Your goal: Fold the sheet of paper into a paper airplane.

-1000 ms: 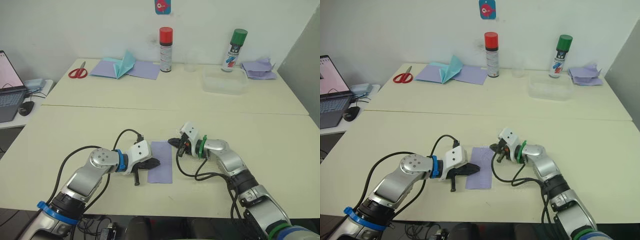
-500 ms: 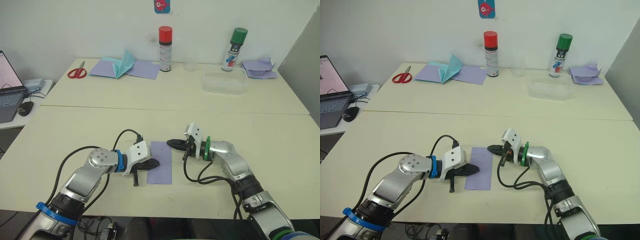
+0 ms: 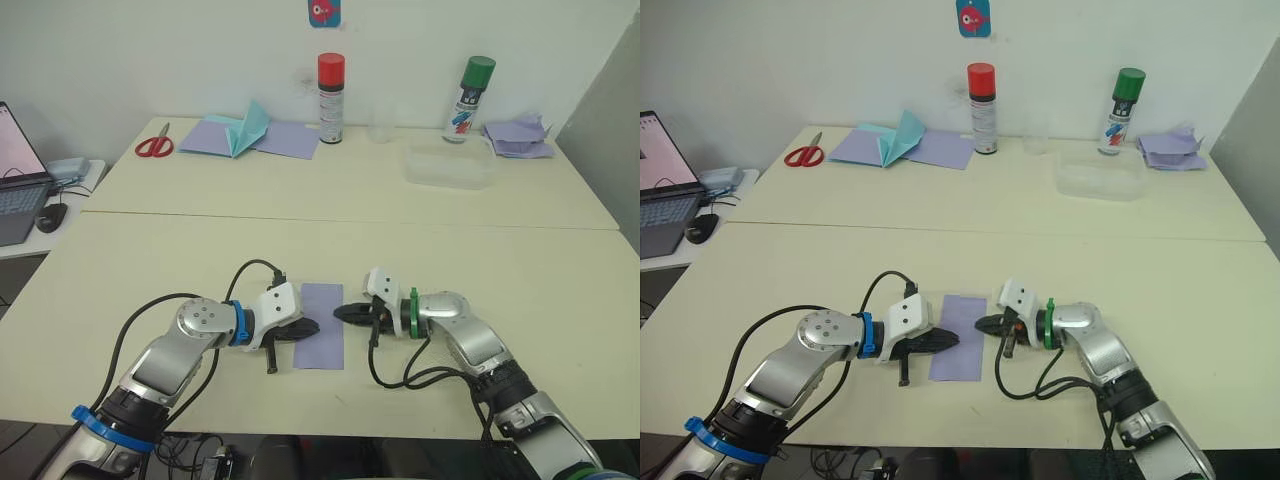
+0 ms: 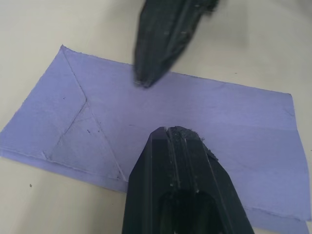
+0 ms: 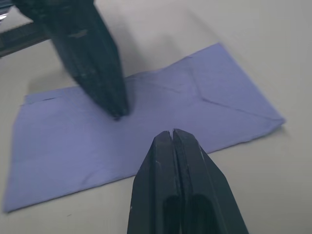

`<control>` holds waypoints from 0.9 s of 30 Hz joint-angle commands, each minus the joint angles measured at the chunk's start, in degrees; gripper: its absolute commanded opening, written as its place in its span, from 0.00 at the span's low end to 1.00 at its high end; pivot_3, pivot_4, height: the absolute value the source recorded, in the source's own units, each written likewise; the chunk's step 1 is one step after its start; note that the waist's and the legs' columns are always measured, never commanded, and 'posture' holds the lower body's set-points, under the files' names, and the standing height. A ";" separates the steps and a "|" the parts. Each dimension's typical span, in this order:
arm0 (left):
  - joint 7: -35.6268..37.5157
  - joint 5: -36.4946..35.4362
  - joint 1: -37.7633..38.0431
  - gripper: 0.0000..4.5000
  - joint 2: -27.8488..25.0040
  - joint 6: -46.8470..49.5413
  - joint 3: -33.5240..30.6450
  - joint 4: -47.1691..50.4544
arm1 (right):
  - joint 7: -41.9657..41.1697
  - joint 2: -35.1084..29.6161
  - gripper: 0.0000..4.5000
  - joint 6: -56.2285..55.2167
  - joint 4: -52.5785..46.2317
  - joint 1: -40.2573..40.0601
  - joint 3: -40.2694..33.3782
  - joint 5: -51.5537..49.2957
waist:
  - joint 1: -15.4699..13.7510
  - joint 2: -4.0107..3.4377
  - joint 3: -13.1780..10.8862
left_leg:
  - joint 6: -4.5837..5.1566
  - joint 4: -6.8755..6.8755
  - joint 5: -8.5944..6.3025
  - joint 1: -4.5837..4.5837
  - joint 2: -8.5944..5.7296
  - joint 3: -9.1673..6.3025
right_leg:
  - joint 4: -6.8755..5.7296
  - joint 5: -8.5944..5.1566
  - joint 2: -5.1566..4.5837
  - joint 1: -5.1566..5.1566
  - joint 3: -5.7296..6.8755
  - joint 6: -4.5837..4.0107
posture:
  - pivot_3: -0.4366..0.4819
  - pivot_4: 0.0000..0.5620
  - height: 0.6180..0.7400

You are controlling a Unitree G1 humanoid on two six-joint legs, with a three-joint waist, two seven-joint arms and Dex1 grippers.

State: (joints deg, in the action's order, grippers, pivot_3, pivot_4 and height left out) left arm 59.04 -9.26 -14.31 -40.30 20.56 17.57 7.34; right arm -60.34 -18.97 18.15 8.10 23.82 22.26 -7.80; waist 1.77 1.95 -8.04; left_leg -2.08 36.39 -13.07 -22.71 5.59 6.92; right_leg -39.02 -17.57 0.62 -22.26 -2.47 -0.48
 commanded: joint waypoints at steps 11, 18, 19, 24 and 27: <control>0.34 3.27 1.88 0.00 -0.79 1.70 2.49 -4.13 | -11.25 -7.90 0.01 12.35 -10.35 -3.22 5.91 -4.10 | 0.00 -0.02 0.11 | 0.00 -0.04 0.00 0.04 -0.01 -0.01 | 0.02 -0.11 0.00 0.00 0.01 0.08 | 0.48 0.27 1.00; 0.43 3.27 1.63 0.00 -0.88 0.71 1.94 -4.99 | -0.83 -1.01 0.01 9.86 -10.56 -1.07 -4.28 -7.91 | 0.01 -0.03 0.08 | 0.00 -0.05 0.00 0.03 0.00 -0.04 | 0.02 -0.15 0.00 -0.02 0.00 0.13 | 0.48 0.27 1.00; 0.46 3.34 1.59 0.00 -0.89 0.33 1.91 -5.20 | 0.41 -0.41 0.01 9.05 -9.80 -1.06 -4.08 -6.94 | 0.01 -0.03 0.08 | 0.00 -0.05 0.00 0.02 0.00 -0.04 | 0.02 -0.15 0.00 -0.02 0.00 0.13 | 0.48 0.27 1.00; 0.18 2.94 1.11 0.00 -0.30 -1.83 1.07 -6.90 | 4.34 -0.57 0.01 3.87 -3.77 -1.17 1.09 1.00 | 0.01 -0.04 0.08 | 0.00 -0.07 0.00 0.00 -0.02 -0.03 | 0.03 -0.15 0.00 -0.04 0.00 0.13 | 0.48 0.27 1.00; -1.31 0.35 1.20 0.00 0.75 -1.31 -2.60 -7.30 | 4.67 -0.88 0.01 1.97 -2.11 -1.34 3.09 3.43 | 0.08 -0.06 0.08 | 0.00 -0.08 0.00 0.08 -0.02 0.00 | 0.03 -0.15 -0.01 0.00 -0.03 0.13 | 0.48 0.27 1.00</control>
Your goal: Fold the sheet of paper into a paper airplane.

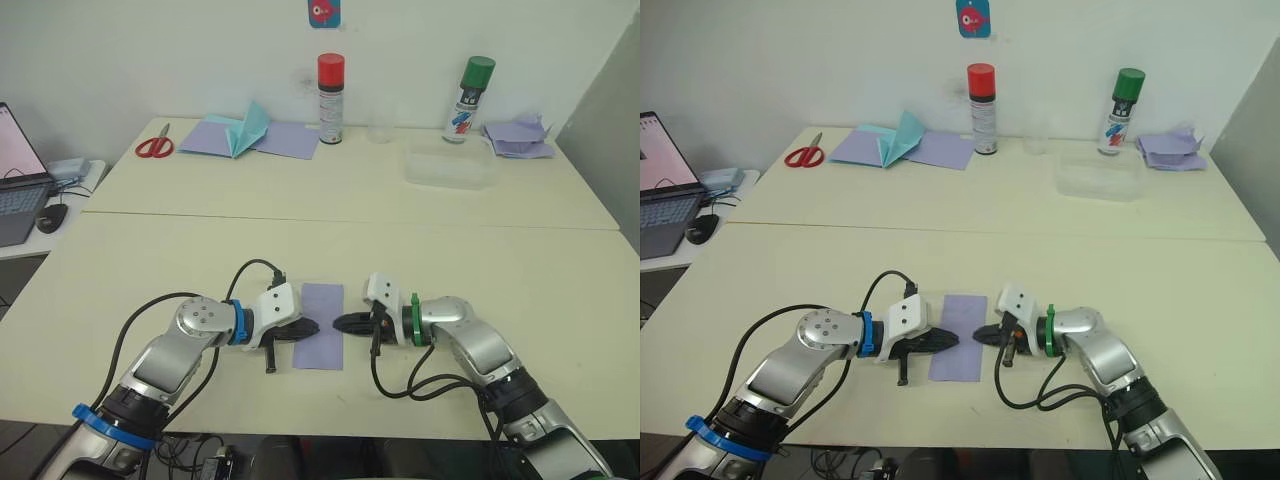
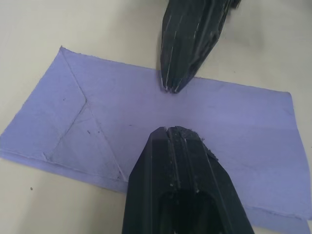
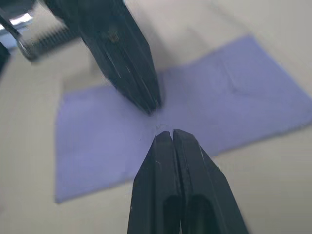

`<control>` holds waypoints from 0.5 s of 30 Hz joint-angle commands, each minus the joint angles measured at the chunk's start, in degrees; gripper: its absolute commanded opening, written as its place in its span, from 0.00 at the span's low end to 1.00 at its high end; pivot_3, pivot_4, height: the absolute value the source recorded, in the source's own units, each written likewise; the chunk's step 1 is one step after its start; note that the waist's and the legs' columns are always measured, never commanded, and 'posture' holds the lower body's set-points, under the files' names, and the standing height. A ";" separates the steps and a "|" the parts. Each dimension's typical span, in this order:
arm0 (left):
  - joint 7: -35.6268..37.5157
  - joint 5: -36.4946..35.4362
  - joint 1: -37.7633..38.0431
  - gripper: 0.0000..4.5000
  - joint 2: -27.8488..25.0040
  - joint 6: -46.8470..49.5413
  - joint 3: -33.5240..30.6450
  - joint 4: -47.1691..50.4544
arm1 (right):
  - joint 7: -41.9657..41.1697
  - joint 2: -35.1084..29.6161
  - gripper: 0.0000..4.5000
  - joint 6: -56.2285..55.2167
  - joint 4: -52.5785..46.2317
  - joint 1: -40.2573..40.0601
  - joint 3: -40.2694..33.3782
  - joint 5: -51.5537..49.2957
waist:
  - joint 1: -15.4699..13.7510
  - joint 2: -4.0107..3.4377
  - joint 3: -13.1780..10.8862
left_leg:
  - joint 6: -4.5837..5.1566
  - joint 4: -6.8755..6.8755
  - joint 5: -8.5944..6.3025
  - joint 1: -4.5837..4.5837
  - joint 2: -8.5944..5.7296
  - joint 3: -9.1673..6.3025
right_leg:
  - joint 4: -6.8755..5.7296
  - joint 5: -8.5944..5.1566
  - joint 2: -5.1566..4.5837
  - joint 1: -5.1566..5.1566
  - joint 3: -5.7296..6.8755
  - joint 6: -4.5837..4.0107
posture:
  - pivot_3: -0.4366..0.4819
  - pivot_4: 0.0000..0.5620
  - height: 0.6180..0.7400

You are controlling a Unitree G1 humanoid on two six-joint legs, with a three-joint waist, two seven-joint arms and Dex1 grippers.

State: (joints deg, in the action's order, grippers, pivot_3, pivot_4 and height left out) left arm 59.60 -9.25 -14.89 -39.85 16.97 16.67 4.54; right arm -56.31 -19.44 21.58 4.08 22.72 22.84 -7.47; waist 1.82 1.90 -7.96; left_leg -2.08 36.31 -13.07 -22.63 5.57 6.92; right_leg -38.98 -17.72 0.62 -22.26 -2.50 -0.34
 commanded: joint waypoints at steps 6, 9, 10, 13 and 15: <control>-2.96 -15.10 5.23 0.16 1.27 13.83 -15.88 2.38 | 1.87 0.28 0.00 -2.47 4.34 0.28 2.58 4.35 | 0.53 0.07 -0.05 | 0.00 0.00 0.01 0.05 0.18 -0.06 | -0.07 -0.01 0.11 -0.03 0.04 0.03 | 0.48 0.27 1.00; -3.04 -19.73 7.96 0.37 0.66 18.92 -19.60 6.31 | 1.74 0.29 0.00 -2.88 4.97 0.55 2.46 4.15 | 0.57 0.10 -0.07 | -0.01 -0.13 0.02 0.04 0.13 -0.09 | -0.04 -0.02 0.09 -0.05 0.05 0.03 | 0.48 0.27 1.00; -3.36 -20.67 8.54 0.44 0.62 20.33 -20.38 6.98 | 1.68 0.33 0.00 -2.92 5.19 0.72 2.41 4.07 | 0.57 0.11 -0.07 | -0.02 -0.14 0.02 0.03 0.12 -0.07 | -0.03 -0.02 0.08 -0.05 0.05 0.03 | 0.48 0.27 1.00; -4.98 -23.75 9.14 0.64 1.40 25.05 -21.95 8.04 | 1.33 0.39 0.00 -3.13 5.68 1.12 2.50 4.00 | 0.57 0.12 -0.08 | -0.03 -0.15 0.02 0.03 0.09 -0.05 | -0.01 -0.02 0.03 -0.04 0.04 0.03 | 0.48 0.27 1.00; -6.27 -24.57 8.79 0.64 2.07 27.06 -21.89 8.09 | 1.14 0.50 0.00 -3.17 6.02 1.44 2.48 3.88 | 0.56 0.13 -0.08 | -0.04 -0.15 0.03 0.04 0.08 -0.06 | -0.01 -0.01 0.02 -0.03 0.03 0.03 | 0.48 0.27 1.00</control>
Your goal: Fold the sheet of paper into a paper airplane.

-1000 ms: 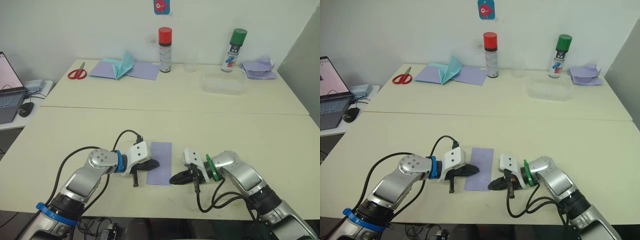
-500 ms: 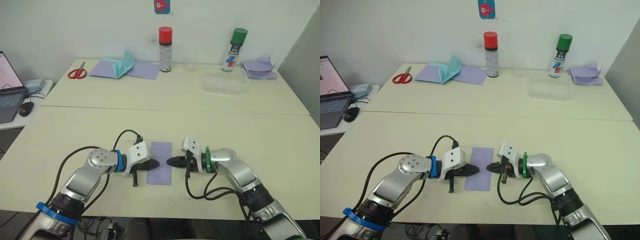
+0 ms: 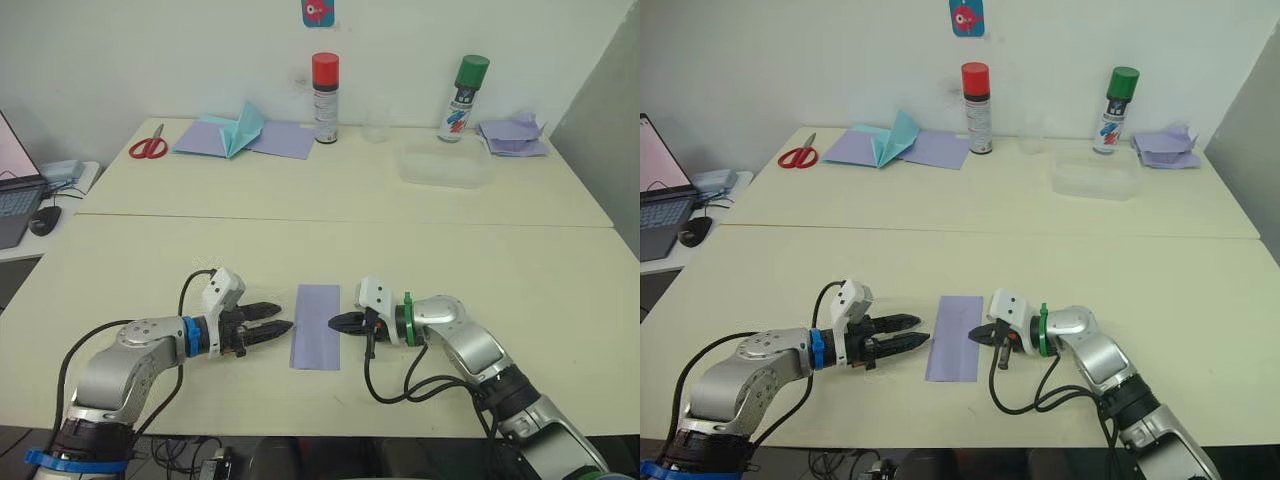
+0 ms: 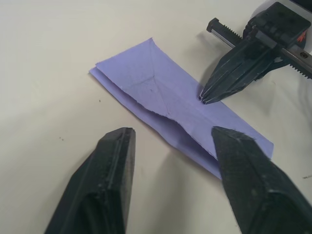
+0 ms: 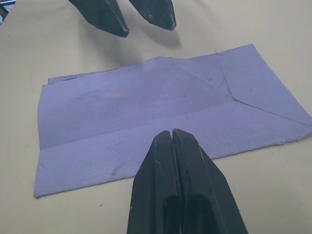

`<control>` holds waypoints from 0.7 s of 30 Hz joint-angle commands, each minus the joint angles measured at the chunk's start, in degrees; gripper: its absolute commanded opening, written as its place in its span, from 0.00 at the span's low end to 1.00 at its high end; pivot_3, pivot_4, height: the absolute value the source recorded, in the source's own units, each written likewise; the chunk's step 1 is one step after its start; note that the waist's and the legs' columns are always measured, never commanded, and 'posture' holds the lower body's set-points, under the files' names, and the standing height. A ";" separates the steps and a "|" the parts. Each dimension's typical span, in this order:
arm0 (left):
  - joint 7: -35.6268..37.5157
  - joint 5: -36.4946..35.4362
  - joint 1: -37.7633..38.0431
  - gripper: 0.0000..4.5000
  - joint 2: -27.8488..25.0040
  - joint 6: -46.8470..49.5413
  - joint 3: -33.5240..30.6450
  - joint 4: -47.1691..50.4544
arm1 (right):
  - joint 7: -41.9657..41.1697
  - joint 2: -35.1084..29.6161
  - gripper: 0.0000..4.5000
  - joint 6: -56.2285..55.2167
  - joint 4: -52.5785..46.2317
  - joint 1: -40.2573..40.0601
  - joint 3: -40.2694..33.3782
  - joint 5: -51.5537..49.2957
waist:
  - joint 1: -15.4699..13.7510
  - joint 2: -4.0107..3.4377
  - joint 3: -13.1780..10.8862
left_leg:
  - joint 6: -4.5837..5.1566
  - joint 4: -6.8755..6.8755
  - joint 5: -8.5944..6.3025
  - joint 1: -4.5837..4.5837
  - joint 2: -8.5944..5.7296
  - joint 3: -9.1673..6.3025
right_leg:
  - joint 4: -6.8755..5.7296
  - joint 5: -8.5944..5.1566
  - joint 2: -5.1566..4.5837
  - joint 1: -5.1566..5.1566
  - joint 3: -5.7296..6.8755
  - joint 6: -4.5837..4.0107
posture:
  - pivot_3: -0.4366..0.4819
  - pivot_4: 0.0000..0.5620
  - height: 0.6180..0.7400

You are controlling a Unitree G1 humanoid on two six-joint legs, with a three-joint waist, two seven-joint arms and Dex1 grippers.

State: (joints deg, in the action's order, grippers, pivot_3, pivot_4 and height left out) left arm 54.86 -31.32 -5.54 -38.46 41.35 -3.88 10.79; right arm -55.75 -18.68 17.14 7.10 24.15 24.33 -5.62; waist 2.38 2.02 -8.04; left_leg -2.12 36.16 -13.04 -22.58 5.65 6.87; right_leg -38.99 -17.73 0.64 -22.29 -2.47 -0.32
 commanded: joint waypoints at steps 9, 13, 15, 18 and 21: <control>-0.99 1.99 -0.26 0.51 -0.82 -3.01 0.57 0.85 | 0.49 -0.31 0.00 0.99 3.66 0.29 0.67 1.99 | 0.01 0.02 -0.01 | -0.05 -0.02 0.02 0.00 0.00 -0.01 | 0.00 0.13 0.00 -0.02 -0.01 -0.26 | 0.48 0.27 1.00; -0.27 2.84 -0.77 0.23 -1.23 -4.96 0.96 0.02 | 0.96 -0.24 0.00 1.17 3.38 -0.07 0.58 2.02 | 0.00 0.02 -0.01 | -0.05 -0.02 0.03 0.00 0.00 0.00 | 0.01 0.12 -0.01 -0.02 -0.01 -0.26 | 0.48 0.27 1.00; 0.13 3.77 -1.06 0.08 -1.49 -6.07 1.64 -0.46 | 1.10 -0.25 0.00 1.26 3.25 -0.24 0.56 2.04 | 0.01 0.02 -0.01 | -0.05 -0.02 0.03 0.00 0.00 0.00 | 0.01 0.12 -0.02 -0.02 -0.01 -0.26 | 0.48 0.27 1.00; 0.37 4.43 -1.32 0.00 -1.18 -6.59 2.41 -0.65 | 1.18 -0.23 0.00 1.26 3.42 -0.15 0.47 2.05 | 0.00 0.02 -0.01 | -0.05 -0.03 0.03 0.00 0.00 0.00 | 0.01 0.11 -0.02 -0.03 0.00 -0.26 | 0.48 0.27 1.00; -0.36 5.83 -1.90 0.00 -0.64 -7.46 3.55 -1.40 | 1.27 -0.21 0.00 1.23 3.64 -0.02 0.36 2.07 | 0.00 0.02 -0.01 | -0.05 -0.03 0.03 -0.01 -0.01 0.00 | 0.01 0.11 -0.02 -0.03 -0.01 -0.26 | 0.48 0.27 1.00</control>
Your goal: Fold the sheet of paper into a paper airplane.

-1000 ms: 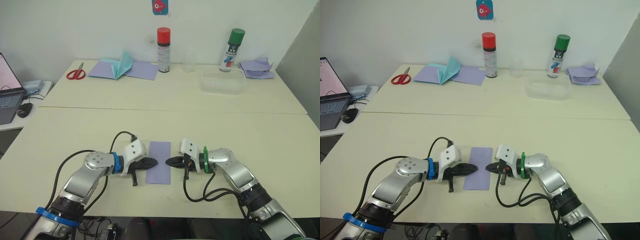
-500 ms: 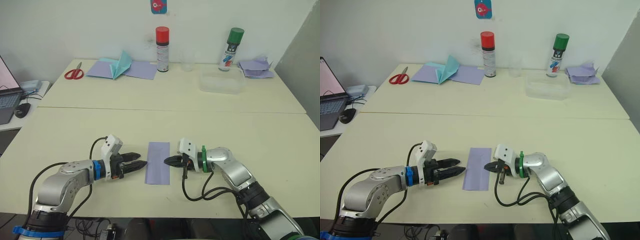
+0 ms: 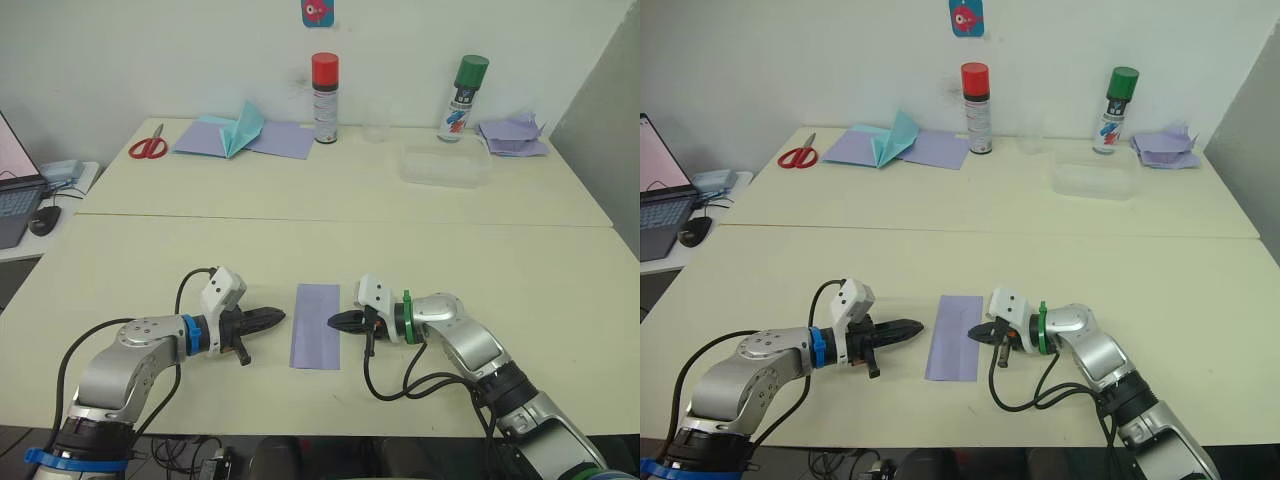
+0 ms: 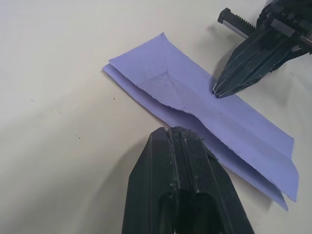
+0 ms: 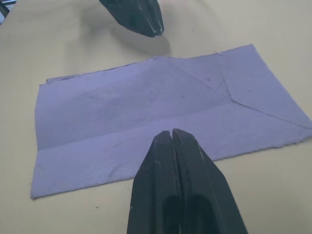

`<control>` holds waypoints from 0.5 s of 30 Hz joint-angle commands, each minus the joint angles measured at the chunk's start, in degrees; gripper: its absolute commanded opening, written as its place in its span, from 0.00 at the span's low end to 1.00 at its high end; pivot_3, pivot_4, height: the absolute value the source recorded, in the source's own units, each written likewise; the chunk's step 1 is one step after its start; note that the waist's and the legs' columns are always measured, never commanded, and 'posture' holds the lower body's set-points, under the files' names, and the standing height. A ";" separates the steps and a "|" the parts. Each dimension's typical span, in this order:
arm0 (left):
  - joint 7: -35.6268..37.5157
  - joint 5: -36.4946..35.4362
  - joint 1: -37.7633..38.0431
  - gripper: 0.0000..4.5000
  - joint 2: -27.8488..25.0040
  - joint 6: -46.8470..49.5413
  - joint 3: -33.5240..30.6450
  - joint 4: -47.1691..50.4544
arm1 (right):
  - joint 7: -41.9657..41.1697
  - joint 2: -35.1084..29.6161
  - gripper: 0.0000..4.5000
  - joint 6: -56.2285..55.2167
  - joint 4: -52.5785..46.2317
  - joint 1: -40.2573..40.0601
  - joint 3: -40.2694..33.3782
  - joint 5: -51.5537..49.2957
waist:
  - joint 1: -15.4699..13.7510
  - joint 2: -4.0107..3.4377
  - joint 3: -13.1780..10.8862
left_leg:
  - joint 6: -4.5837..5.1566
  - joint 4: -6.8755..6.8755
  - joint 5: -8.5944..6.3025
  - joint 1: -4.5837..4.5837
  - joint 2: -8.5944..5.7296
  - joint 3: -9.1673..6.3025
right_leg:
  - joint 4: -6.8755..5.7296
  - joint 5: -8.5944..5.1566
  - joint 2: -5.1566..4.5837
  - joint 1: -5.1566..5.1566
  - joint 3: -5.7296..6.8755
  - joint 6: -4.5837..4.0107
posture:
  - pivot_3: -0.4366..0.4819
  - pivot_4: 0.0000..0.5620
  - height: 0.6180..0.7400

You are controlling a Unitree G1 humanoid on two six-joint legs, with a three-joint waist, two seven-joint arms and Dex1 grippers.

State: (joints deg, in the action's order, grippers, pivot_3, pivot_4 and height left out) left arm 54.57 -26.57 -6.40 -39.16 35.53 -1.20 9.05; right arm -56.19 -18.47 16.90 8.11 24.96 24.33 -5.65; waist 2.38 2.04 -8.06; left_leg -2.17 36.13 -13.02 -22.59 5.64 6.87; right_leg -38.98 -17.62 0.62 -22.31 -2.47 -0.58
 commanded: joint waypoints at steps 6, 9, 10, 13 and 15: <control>-0.28 1.88 -1.63 0.00 1.01 -2.36 2.12 -0.24 | 1.69 -0.52 0.00 1.75 2.44 -0.99 0.28 2.03 | 0.00 0.00 0.00 | 0.00 -0.01 0.00 0.00 0.00 0.00 | 0.00 0.00 0.00 0.00 0.00 0.00 | 0.48 0.27 1.00; -0.23 2.20 -2.12 0.00 1.55 -2.48 2.92 -0.22 | 1.66 -0.66 0.00 1.72 2.51 -1.09 0.24 2.06 | 0.00 0.00 0.00 | 0.00 -0.01 0.00 0.00 0.00 0.00 | 0.00 0.00 0.00 0.00 0.00 0.01 | 0.48 0.27 1.00; -0.22 2.32 -2.33 0.00 1.80 -2.55 3.23 -0.25 | 1.66 -0.66 0.00 1.76 2.54 -1.07 0.23 2.06 | 0.00 0.01 0.00 | 0.00 -0.01 0.00 0.00 0.00 0.00 | 0.00 0.00 0.00 0.00 0.00 0.01 | 0.48 0.27 1.00; -0.12 3.26 -3.26 0.00 2.35 -2.83 4.82 -0.74 | 1.76 -0.60 0.00 1.83 2.65 -0.97 0.18 2.09 | -0.02 0.01 -0.01 | 0.00 -0.01 0.00 0.00 -0.01 0.01 | 0.00 -0.01 0.00 0.00 -0.01 0.02 | 0.48 0.27 1.00; -0.07 3.78 -4.24 0.00 2.80 -3.07 5.65 -1.36 | 1.87 -0.48 0.00 1.87 2.82 -0.83 0.14 2.12 | -0.02 0.01 -0.01 | 0.00 -0.01 0.00 0.00 -0.02 0.00 | 0.00 -0.02 0.00 0.00 -0.01 0.03 | 0.48 0.27 1.00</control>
State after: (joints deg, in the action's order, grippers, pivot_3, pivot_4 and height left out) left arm 54.39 -23.33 -9.70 -36.67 33.62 4.29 7.35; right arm -56.16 -18.43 16.95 8.14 24.94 24.25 -5.65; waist 2.36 2.05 -8.06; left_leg -2.17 36.12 -13.02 -22.59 5.62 6.87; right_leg -38.98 -17.64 0.62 -22.31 -2.48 -0.54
